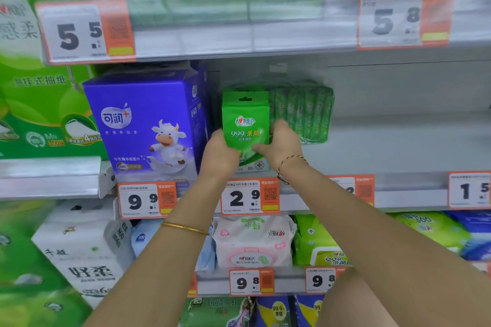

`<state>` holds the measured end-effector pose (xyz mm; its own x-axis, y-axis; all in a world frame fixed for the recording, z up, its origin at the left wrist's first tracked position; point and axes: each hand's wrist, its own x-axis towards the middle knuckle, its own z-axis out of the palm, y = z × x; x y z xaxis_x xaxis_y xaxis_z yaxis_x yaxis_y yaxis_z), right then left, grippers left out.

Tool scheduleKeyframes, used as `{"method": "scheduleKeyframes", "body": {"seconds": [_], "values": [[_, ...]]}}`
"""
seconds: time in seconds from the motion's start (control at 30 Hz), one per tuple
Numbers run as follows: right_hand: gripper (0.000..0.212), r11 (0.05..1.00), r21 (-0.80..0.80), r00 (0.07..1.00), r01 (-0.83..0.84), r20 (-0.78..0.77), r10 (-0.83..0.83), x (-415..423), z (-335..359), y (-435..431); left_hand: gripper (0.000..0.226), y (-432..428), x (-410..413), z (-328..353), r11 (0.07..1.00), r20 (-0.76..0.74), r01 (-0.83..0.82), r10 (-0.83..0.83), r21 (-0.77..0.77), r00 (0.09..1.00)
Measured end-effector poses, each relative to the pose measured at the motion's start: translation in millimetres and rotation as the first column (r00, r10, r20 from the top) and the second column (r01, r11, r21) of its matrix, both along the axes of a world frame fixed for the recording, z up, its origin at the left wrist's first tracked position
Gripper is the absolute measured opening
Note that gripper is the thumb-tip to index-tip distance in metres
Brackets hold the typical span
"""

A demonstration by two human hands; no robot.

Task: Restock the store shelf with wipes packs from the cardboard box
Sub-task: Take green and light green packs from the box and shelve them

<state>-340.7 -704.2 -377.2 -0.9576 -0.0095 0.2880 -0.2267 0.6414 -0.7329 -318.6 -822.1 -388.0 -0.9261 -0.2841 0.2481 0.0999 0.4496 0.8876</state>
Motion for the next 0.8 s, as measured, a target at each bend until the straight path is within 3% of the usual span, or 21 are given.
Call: {"method": "scheduleKeyframes", "body": {"seconds": [0.8], "values": [[0.047,1.0,0.0,1.0,0.01,-0.004,-0.01,3.0,-2.5,-4.2,0.037,0.3,-1.8,0.1,0.999,0.026,-0.019,0.02,-0.039,0.999]]}}
